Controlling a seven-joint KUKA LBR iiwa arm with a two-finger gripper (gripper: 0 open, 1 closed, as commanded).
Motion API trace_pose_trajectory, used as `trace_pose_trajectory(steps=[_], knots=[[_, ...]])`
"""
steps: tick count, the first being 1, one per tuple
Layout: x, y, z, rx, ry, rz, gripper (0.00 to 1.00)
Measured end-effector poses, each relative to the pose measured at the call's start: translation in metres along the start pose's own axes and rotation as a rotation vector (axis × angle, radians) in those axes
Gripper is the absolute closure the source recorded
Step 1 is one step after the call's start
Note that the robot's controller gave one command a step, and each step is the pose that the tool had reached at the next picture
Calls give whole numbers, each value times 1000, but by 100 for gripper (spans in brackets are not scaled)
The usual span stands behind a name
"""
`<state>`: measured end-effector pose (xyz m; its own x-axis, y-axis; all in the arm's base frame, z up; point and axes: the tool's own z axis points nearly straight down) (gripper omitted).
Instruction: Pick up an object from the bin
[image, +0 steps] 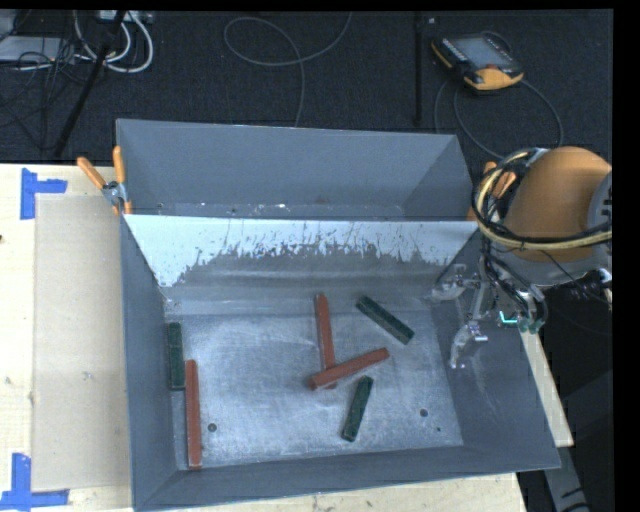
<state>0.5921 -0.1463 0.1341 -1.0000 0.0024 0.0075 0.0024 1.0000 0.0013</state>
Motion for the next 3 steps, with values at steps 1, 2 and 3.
trace_pose_trajectory(steps=[1, 2, 3], knots=[[-2, 0, -4, 1, -7, -3, 0], [-13, 51, 58, 3, -23, -70, 100], [-13, 51, 58, 4, -23, -71, 100]])
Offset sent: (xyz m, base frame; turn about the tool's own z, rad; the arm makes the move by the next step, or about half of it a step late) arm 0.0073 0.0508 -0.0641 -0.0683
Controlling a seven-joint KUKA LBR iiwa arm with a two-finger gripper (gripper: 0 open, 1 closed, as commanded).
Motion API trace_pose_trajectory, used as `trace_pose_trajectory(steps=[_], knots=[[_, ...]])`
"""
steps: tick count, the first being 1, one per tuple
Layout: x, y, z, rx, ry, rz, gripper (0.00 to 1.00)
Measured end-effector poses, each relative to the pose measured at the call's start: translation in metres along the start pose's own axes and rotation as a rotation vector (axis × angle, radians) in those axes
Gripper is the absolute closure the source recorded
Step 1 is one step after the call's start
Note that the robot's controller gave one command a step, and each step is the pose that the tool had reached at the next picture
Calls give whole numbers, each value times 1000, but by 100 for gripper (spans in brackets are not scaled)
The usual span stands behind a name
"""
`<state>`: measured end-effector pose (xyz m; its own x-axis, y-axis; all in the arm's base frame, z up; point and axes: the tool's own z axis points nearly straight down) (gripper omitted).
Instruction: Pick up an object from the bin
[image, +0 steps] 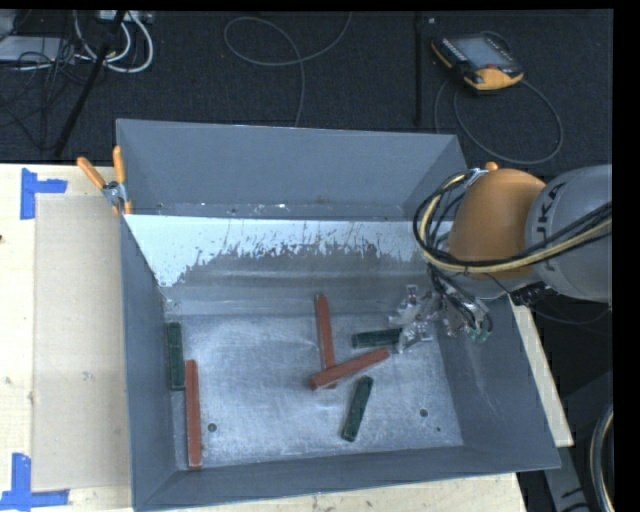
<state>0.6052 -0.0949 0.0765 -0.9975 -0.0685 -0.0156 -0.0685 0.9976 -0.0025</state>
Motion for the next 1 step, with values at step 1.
trace_pose_trajectory(steps=[1], knots=[[47, -7, -156, -1, 12, -5, 100]])
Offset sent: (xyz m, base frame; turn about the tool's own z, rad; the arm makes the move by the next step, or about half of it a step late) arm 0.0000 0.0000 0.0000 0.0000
